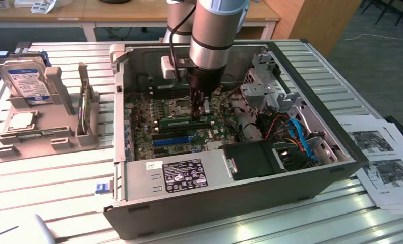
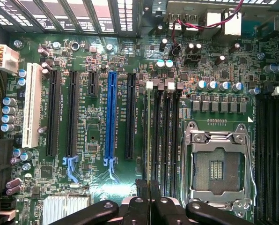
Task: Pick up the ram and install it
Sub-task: 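Insert the ram into the slot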
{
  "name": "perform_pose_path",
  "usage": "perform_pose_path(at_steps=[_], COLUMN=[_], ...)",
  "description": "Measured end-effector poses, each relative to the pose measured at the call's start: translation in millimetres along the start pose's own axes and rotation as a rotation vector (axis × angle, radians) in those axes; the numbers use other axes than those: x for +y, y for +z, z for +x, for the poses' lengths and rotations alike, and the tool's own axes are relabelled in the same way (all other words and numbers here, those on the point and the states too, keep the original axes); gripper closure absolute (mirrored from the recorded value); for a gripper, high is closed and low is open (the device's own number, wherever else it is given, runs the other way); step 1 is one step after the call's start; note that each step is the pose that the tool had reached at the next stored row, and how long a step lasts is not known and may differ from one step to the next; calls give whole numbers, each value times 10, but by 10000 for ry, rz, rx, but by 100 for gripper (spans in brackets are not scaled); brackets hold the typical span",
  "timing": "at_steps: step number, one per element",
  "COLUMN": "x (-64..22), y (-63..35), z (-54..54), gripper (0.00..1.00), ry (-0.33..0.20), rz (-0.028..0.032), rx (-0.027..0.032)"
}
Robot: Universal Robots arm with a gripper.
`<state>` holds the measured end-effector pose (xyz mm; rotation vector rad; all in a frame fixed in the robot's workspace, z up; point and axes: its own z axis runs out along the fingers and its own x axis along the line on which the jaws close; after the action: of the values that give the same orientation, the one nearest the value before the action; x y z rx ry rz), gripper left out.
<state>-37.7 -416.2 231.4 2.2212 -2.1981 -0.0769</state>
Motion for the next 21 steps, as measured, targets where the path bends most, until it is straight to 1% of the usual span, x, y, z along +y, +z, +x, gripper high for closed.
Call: perform_pose_path(at_steps=[14, 17, 21], x=[6, 6, 6], y=[2, 1, -5], z=[0, 0, -1], gripper=[88, 88, 88], ry=[3, 3, 3], rz=[4, 3, 3], rx=[-3, 8, 7])
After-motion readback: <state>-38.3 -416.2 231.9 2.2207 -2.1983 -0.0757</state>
